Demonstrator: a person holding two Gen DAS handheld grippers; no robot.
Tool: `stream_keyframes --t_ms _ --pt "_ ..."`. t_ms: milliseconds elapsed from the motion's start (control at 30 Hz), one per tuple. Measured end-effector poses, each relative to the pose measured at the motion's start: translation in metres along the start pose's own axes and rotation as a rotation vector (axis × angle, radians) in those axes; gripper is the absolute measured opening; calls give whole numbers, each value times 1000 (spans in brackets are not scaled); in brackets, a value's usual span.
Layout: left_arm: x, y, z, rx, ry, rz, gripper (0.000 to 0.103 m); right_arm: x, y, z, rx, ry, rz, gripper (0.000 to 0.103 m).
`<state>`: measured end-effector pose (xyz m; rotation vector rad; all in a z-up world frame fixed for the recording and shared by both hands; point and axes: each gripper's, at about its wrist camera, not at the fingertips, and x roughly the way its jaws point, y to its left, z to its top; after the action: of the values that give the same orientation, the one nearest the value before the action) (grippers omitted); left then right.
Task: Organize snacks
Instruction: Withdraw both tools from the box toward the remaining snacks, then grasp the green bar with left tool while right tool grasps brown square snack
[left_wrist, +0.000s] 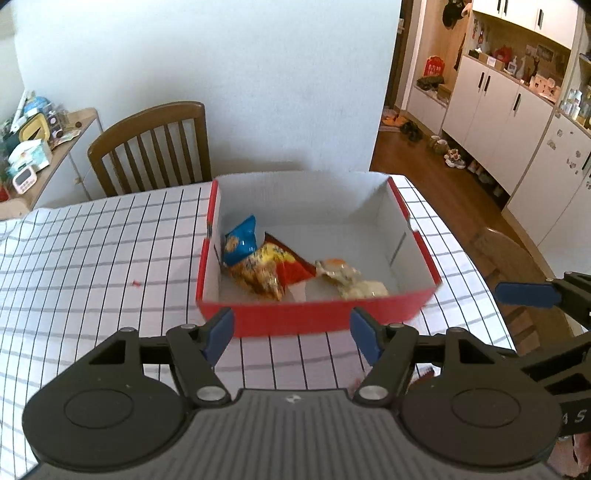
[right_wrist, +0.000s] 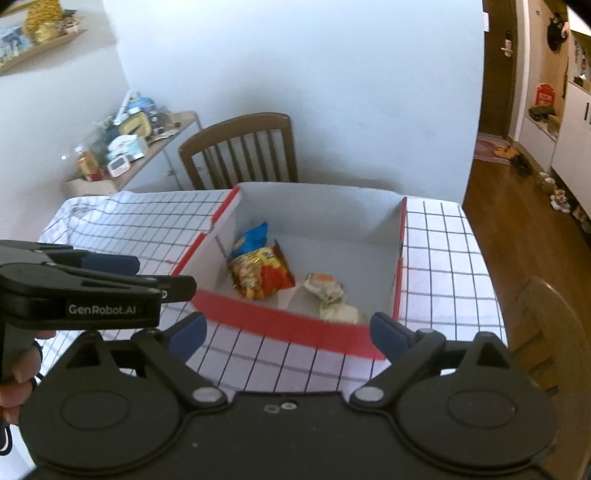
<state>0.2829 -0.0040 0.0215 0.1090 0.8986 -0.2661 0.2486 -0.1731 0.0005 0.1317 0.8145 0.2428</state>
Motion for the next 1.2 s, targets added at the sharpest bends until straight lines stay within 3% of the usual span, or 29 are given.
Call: stream_keyframes --t_ms 333,633,1000,1200 --pt "-46 9 -72 -109 -8 44 74 -31 13 -56 -67 41 99 99" --pt "-63 21 -130 -180 63 73 74 -38 25 -107 -78 100 157 99" --pt "-32 32 -192 -209 212 81 74 -2 29 -152 -77 224 146 97" --pt "-1 51 -213 -204 310 83 74 31 29 -168 -63 303 115 86"
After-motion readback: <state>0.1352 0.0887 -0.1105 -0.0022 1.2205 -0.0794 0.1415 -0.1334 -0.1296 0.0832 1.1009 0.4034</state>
